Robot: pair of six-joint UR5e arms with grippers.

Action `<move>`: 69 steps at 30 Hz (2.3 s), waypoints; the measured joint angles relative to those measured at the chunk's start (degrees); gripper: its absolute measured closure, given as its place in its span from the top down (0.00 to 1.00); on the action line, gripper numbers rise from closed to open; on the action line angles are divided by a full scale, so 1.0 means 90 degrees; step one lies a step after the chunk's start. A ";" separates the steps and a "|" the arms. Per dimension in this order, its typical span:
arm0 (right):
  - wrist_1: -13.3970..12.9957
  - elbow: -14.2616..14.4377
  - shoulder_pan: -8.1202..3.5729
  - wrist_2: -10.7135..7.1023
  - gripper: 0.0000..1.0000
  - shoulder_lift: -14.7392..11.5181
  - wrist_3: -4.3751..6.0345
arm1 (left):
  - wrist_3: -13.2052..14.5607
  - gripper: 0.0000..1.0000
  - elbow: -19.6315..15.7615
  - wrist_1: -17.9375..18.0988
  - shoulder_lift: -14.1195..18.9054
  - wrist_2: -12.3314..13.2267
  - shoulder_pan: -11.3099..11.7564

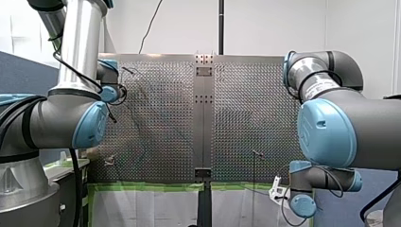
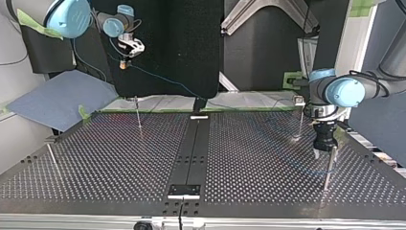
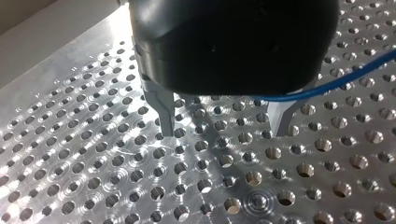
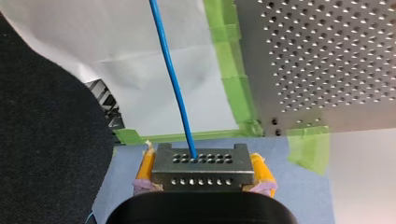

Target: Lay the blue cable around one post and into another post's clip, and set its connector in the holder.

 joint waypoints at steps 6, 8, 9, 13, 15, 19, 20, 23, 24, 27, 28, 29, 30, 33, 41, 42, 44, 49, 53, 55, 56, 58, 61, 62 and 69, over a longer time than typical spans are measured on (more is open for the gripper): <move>-0.0102 0.0168 -0.0065 -0.0250 0.02 -0.0329 0.0013 | 0.0003 0.99 0.0000 -0.0007 0.0000 -0.0003 -0.0008; -0.0140 0.0178 -0.0082 -0.0353 0.02 -0.0437 0.0021 | 0.0006 0.99 0.0000 -0.0009 0.0000 -0.0004 -0.0012; -0.0161 0.0180 -0.0086 -0.0396 0.02 -0.0486 0.0024 | 0.0007 0.99 0.0000 -0.0009 0.0000 -0.0005 -0.0013; -0.0277 0.0182 -0.0096 -0.0552 0.02 -0.0681 0.0030 | 0.0009 0.99 0.0000 -0.0010 0.0000 -0.0005 -0.0013; -0.0328 0.0183 -0.0098 -0.0631 0.02 -0.0784 0.0036 | 0.0010 0.99 0.0000 -0.0010 0.0000 -0.0005 -0.0013; -0.0368 0.0184 -0.0118 -0.0695 0.02 -0.1000 0.0047 | 0.0012 0.99 0.0000 -0.0010 0.0000 -0.0006 -0.0018; -0.0370 0.0184 -0.0126 -0.0699 0.02 -0.1069 0.0048 | 0.0013 0.99 0.0000 -0.0011 0.0000 -0.0005 -0.0018; -0.0356 0.0184 -0.0153 -0.0692 0.02 -0.1234 0.0048 | 0.0012 0.99 0.0000 -0.0016 0.0000 -0.0006 -0.0019; -0.0348 0.0184 -0.0163 -0.0687 0.02 -0.1278 0.0048 | 0.0012 0.99 0.0000 -0.0016 0.0000 -0.0011 -0.0018; -0.0327 0.0184 -0.0200 -0.0676 0.02 -0.1420 0.0042 | 0.0024 0.99 0.0000 -0.0018 0.0000 -0.0042 -0.0017; -0.0319 0.0184 -0.0211 -0.0667 0.02 -0.1462 0.0038 | 0.0028 0.99 0.0000 -0.0018 0.0000 -0.0049 -0.0017; -0.0311 0.0185 -0.0227 -0.0652 0.02 -0.1520 0.0033 | 0.0032 0.99 0.0000 -0.0019 0.0000 -0.0055 -0.0018; -0.0308 0.0185 -0.0238 -0.0642 0.02 -0.1566 0.0030 | 0.0034 0.99 0.0000 -0.0019 0.0000 -0.0058 -0.0018; -0.0338 0.0185 -0.0261 -0.0622 0.02 -0.1748 0.0019 | 0.0037 0.99 0.0000 -0.0019 0.0000 -0.0067 -0.0017; -0.0499 0.0186 -0.0242 -0.0651 0.02 -0.2205 -0.0062 | 0.0039 0.99 0.0000 -0.0020 0.0000 -0.0072 -0.0004; -0.0507 0.0186 -0.0238 -0.0659 0.02 -0.2240 -0.0067 | 0.0039 0.99 0.0000 -0.0020 0.0000 -0.0071 0.0000; -0.0516 0.0185 -0.0230 -0.0674 0.02 -0.2288 -0.0075 | 0.0039 0.99 0.0000 -0.0019 0.0000 -0.0071 0.0005; -0.0487 0.0184 -0.0193 -0.0707 0.02 -0.2307 -0.0105 | 0.0039 0.99 0.0000 -0.0019 0.0000 -0.0073 0.0012; -0.0394 0.0187 -0.0143 -0.0711 0.02 -0.2299 -0.0219 | 0.0039 0.99 0.0000 -0.0032 0.0000 -0.0074 0.0017; -0.0364 0.0188 -0.0116 -0.0712 0.02 -0.2279 -0.0258 | 0.0039 0.99 0.0000 -0.0040 0.0000 -0.0074 0.0017; -0.0360 0.0188 -0.0099 -0.0712 0.02 -0.2249 -0.0274 | 0.0039 0.99 0.0000 -0.0048 0.0000 -0.0074 0.0017; -0.0381 0.0189 -0.0078 -0.0709 0.02 -0.2173 -0.0291 | 0.0042 0.99 0.0000 -0.0060 0.0000 -0.0074 0.0018; -0.0468 0.0189 -0.0052 -0.0708 0.02 -0.2025 -0.0305 | 0.0047 0.99 0.0000 -0.0086 0.0000 -0.0074 0.0015; -0.0496 0.0188 -0.0044 -0.0703 0.02 -0.1986 -0.0307 | 0.0050 0.99 0.0000 -0.0097 0.0000 -0.0074 0.0013; -0.0545 0.0184 -0.0030 -0.0707 0.02 -0.1919 -0.0299 | 0.0060 0.99 -0.0003 -0.0165 0.0001 -0.0068 -0.0029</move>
